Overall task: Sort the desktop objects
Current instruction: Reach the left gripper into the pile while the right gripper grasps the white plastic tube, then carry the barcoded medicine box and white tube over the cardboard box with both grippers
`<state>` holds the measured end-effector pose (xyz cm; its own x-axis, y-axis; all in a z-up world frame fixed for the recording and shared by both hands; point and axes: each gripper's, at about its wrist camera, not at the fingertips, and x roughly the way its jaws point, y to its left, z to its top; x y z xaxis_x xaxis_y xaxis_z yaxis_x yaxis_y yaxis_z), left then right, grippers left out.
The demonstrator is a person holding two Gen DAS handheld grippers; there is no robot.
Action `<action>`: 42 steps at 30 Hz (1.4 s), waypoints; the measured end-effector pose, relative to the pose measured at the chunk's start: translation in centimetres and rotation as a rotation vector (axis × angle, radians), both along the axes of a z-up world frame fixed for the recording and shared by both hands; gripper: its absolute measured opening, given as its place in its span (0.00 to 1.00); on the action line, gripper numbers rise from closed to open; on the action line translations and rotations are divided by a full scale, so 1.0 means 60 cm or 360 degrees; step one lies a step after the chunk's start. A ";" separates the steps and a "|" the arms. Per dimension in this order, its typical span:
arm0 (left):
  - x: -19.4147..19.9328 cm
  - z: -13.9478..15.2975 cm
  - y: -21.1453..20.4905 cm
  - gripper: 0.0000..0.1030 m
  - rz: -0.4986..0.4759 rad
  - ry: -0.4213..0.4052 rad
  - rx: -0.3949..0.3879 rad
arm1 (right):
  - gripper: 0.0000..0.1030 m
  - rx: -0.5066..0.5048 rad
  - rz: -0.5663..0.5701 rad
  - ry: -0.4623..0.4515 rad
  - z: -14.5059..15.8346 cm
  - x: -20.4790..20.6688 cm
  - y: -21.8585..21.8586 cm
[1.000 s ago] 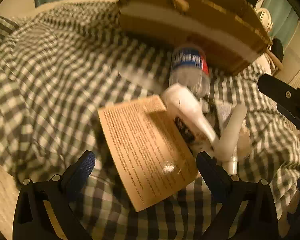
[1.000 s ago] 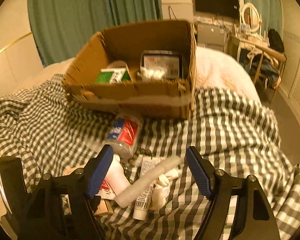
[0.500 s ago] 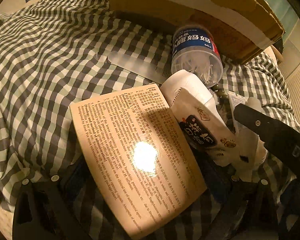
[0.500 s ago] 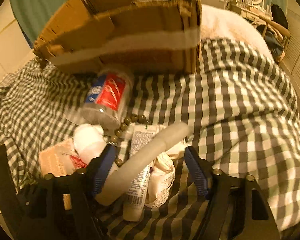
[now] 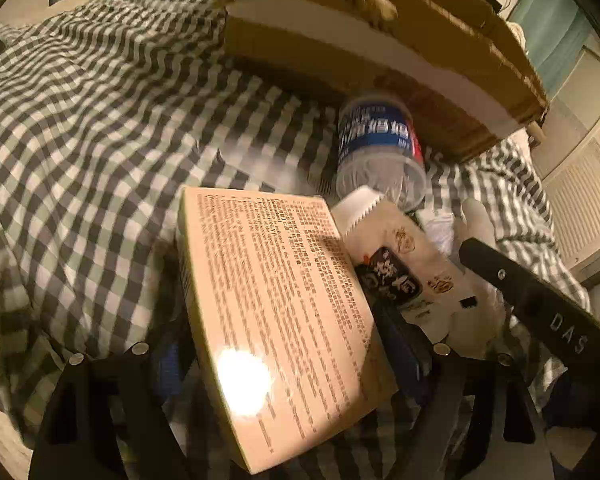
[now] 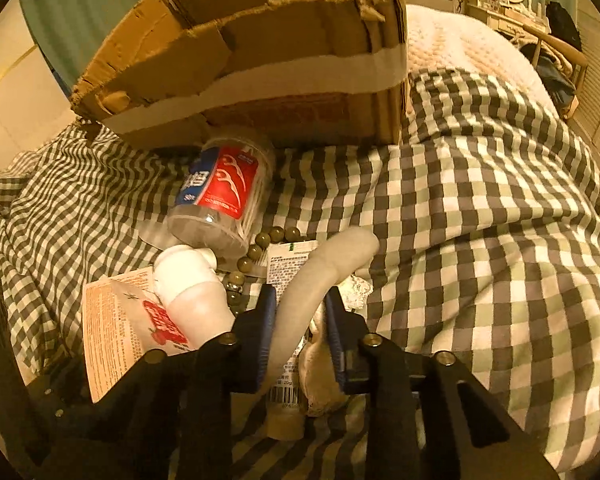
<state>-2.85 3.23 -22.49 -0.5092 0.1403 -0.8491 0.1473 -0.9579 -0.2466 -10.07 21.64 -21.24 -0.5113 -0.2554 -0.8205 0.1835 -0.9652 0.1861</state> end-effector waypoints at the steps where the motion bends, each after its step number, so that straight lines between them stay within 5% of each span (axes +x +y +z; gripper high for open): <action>1: 0.001 0.006 -0.004 0.79 0.0005 0.0017 0.0003 | 0.19 0.0001 0.0006 0.0018 0.005 0.004 0.000; 5: 0.006 0.028 -0.013 0.70 0.0010 0.0068 0.0016 | 0.16 0.0000 0.0026 0.0067 0.021 0.009 -0.003; 7: 0.002 0.033 -0.036 0.32 -0.0004 0.0075 0.0044 | 0.15 0.0000 0.0029 0.0098 0.031 0.012 -0.003; 13: -0.011 0.021 -0.027 0.31 -0.0051 0.0033 0.0060 | 0.15 -0.0025 0.0044 0.0216 0.068 0.026 -0.007; 15: -0.016 0.012 -0.013 0.49 -0.0095 -0.0042 0.0044 | 0.15 -0.0016 0.0048 0.0245 0.077 0.032 -0.003; 17: -0.016 -0.005 -0.007 0.55 -0.0105 -0.0112 0.0052 | 0.15 -0.0015 0.0061 0.0272 0.088 0.038 -0.005; 21: -0.011 -0.006 0.001 0.33 -0.0157 -0.0078 0.0048 | 0.15 0.0002 0.0088 0.0323 0.100 0.042 -0.028; 35: 0.008 0.112 -0.006 0.32 -0.0222 0.0317 -0.0053 | 0.15 -0.0073 0.0104 0.0493 0.159 0.070 -0.018; 42: 0.021 0.184 0.006 0.32 -0.0255 0.0597 -0.0204 | 0.15 -0.0099 0.0114 0.0613 0.199 0.089 -0.012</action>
